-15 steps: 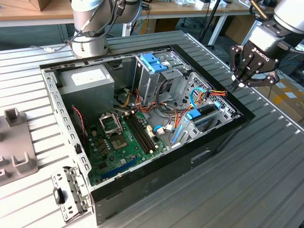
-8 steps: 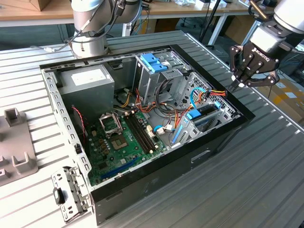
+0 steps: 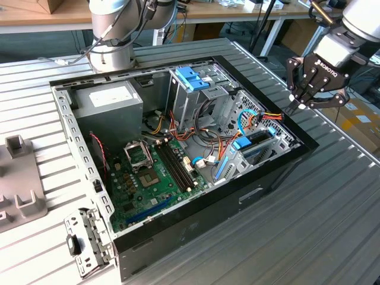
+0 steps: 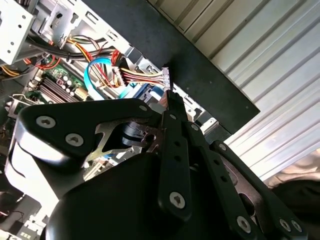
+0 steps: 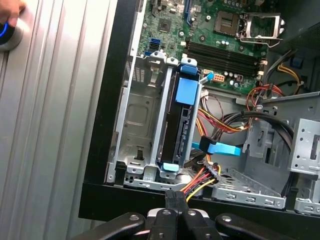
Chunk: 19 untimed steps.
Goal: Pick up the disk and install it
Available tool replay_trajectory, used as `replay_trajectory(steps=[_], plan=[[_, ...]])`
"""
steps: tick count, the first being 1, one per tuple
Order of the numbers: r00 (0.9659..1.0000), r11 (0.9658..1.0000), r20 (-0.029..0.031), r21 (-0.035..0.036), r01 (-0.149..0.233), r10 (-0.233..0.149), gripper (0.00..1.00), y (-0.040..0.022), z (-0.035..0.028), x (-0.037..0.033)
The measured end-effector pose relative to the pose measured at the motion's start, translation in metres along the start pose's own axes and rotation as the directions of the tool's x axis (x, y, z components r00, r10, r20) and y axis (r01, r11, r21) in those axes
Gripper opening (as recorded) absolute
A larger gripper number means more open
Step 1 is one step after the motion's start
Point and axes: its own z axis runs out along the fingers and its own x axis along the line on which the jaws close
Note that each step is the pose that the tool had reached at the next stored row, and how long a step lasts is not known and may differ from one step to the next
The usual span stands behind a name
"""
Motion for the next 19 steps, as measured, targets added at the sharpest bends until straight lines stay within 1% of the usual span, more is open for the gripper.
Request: replay_trajectory(steps=[5,10,19], plan=[[0.9994,0.9994,0.0,-0.0031,0.034,-0.034,0.11,0.0,0.0,0.0],[0.9983,0.9983,-0.0001,-0.0053,0.057,-0.057,0.11,0.0,0.0,0.0],[0.994,0.994,0.0001,-0.0101,0.109,-0.109,0.11,0.0,0.0,0.0]])
